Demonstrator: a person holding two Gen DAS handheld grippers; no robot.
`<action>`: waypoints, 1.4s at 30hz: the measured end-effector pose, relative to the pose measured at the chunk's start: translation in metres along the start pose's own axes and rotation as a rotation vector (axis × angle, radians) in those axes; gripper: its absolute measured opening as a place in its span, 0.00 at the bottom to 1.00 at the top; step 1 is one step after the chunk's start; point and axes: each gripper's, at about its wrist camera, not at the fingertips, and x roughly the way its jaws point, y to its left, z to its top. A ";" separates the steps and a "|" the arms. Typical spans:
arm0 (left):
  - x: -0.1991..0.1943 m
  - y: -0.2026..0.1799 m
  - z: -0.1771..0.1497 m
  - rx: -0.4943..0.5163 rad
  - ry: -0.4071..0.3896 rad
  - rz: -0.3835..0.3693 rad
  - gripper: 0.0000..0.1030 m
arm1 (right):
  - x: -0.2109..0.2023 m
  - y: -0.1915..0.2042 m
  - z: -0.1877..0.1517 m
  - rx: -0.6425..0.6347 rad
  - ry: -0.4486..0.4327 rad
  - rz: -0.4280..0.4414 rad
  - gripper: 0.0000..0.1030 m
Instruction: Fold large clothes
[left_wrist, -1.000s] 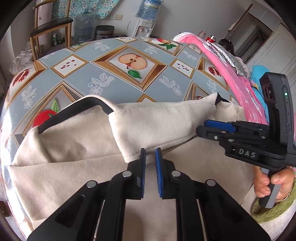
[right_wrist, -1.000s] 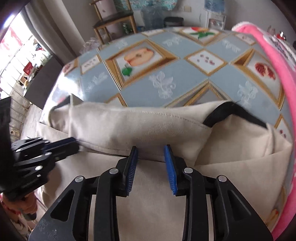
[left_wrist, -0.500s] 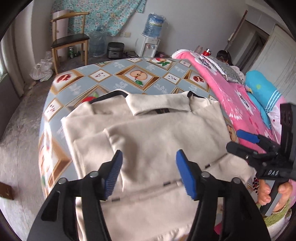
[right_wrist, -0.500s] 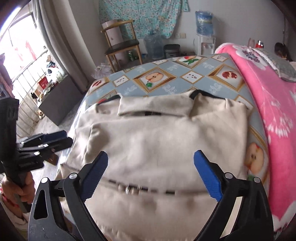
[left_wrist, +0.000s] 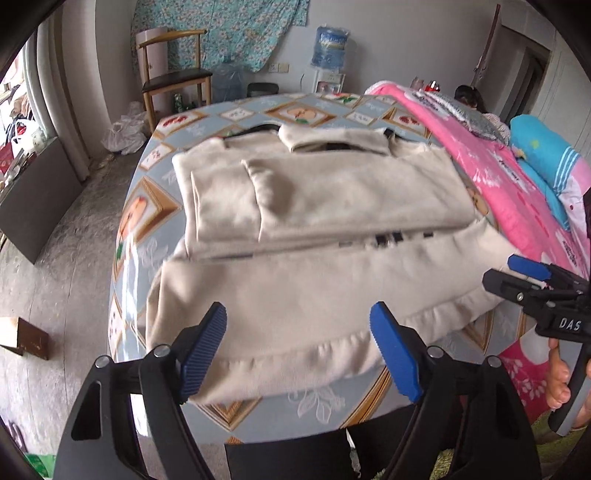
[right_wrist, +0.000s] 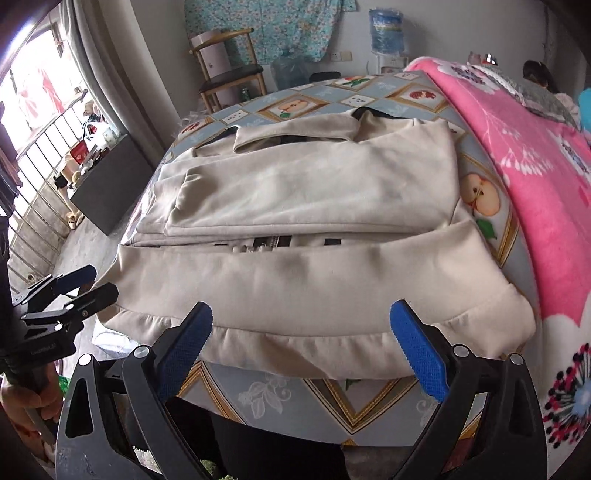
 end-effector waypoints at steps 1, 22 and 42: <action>0.002 -0.001 -0.003 -0.002 0.009 0.004 0.76 | 0.001 0.000 -0.002 -0.005 0.004 -0.003 0.91; 0.015 -0.005 -0.010 0.003 0.069 0.088 0.76 | 0.012 0.011 -0.009 -0.054 0.048 -0.007 0.91; 0.032 -0.006 -0.012 0.001 0.122 0.104 0.76 | 0.024 0.008 -0.011 -0.065 0.092 -0.025 0.91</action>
